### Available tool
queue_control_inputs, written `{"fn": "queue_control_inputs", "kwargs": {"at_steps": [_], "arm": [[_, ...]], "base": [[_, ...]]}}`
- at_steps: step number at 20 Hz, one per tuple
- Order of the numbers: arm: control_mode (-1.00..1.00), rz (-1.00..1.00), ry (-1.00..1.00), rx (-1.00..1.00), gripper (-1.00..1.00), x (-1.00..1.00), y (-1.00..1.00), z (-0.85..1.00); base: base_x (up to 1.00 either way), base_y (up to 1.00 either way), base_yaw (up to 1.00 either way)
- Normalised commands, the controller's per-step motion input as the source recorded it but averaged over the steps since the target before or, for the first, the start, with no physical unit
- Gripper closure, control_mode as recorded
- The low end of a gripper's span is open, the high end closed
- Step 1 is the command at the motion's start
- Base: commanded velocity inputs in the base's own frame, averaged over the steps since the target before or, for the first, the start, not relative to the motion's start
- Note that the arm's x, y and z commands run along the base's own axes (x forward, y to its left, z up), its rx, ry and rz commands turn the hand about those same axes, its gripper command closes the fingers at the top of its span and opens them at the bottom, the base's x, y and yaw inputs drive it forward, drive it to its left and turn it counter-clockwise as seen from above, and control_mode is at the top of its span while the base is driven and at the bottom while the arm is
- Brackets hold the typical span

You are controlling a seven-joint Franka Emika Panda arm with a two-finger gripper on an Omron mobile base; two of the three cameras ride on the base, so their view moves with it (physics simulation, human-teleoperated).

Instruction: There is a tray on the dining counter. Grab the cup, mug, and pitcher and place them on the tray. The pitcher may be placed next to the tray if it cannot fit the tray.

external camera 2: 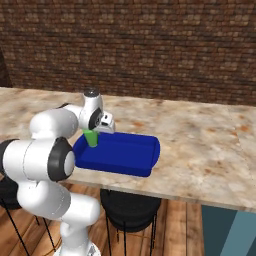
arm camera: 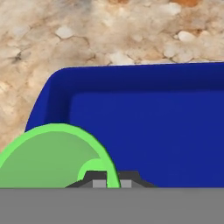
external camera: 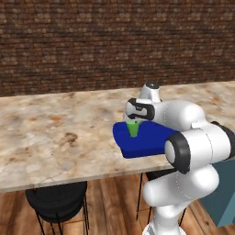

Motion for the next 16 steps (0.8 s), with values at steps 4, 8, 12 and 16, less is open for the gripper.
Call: {"fn": "queue_control_inputs", "kwargs": {"at_steps": [4,8,12,16], "arm": [[-1.0,0.0,0.0,0.0,1.0,0.11,0.0,-0.21],[-1.0,0.0,0.0,0.0,1.0,0.07,0.0,-0.2],[-1.0,0.0,0.0,0.0,1.0,0.08,0.0,-0.2],[-1.0,0.0,0.0,0.0,1.0,0.09,0.0,-0.16]], "base": [[0.0,0.0,0.0],[0.0,0.0,0.0],[0.0,0.0,0.0],[0.0,0.0,0.0]]}}
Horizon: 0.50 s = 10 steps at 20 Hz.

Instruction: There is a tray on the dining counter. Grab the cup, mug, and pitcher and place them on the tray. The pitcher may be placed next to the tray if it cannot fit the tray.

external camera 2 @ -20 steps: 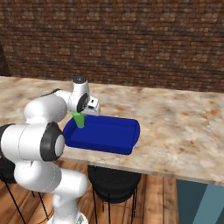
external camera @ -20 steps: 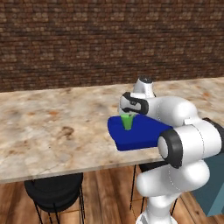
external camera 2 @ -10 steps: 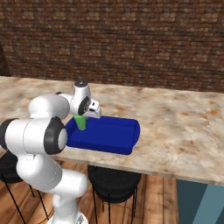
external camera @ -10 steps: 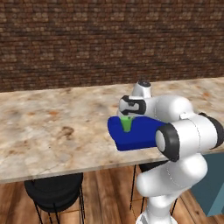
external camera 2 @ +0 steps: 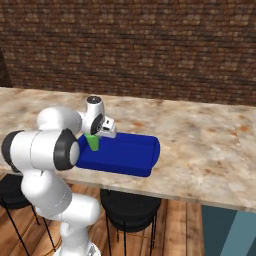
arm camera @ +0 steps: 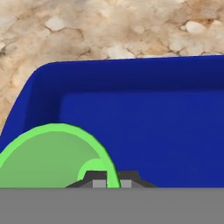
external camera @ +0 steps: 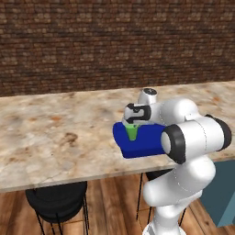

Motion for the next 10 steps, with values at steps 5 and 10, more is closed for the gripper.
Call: {"fn": "queue_control_inputs", "kwargs": {"at_steps": [5,10], "arm": [[-1.0,0.0,0.0,0.0,1.0,0.05,0.0,-0.13],[-1.0,0.0,0.0,0.0,1.0,0.06,0.0,-0.12]], "base": [[0.0,0.0,0.0],[0.0,0.0,0.0]]}}
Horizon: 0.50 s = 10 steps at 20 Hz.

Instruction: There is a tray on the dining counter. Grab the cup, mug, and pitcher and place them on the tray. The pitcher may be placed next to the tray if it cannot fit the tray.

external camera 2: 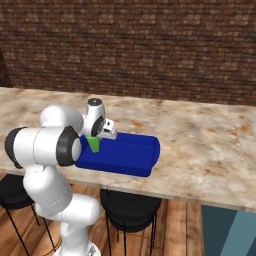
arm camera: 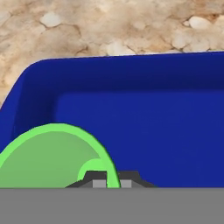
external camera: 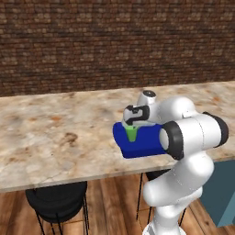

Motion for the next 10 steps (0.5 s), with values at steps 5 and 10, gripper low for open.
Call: {"fn": "queue_control_inputs", "kwargs": {"at_steps": [5,10], "arm": [[-1.0,0.0,0.0,0.0,1.0,0.05,0.0,-0.14],[-1.0,0.0,0.0,0.0,1.0,0.08,0.0,-0.14]], "base": [[0.0,0.0,0.0],[0.0,0.0,0.0]]}}
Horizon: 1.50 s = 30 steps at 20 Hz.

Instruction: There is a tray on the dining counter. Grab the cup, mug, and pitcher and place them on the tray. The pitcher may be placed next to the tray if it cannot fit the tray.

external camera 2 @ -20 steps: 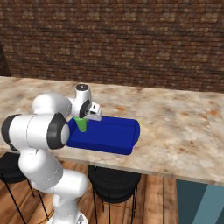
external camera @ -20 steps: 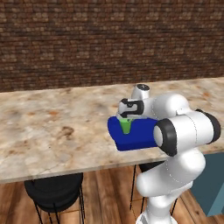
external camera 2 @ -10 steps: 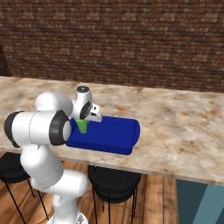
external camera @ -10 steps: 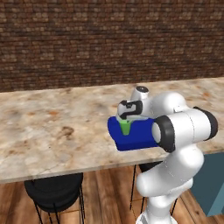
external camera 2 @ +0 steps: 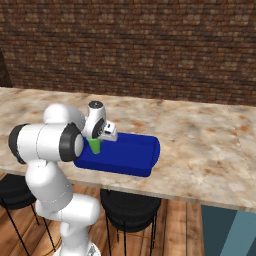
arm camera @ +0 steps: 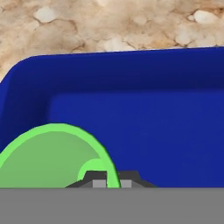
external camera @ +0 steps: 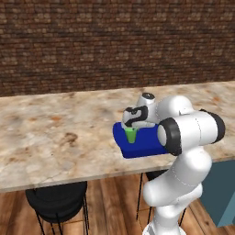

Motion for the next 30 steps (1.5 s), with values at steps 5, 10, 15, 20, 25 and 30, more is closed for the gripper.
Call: {"fn": "queue_control_inputs", "kwargs": {"at_steps": [5,10,15,20,25,30], "arm": [[-1.0,0.0,0.0,0.0,1.0,0.09,0.0,-0.15],[-1.0,0.0,0.0,0.0,1.0,0.07,0.0,-0.15],[-1.0,0.0,0.01,0.0,1.0,0.01,0.0,-0.03],[-1.0,0.0,0.0,0.0,-1.0,0.0,0.0,0.0],[-1.0,0.0,0.0,0.0,-1.0,0.0,0.0,0.0],[-1.0,0.0,0.0,0.0,-1.0,0.09,0.0,0.06]], "base": [[0.0,0.0,0.0],[0.0,0.0,0.0],[0.0,0.0,0.0],[0.0,0.0,0.0],[0.0,0.0,0.0],[0.0,0.0,0.0]]}}
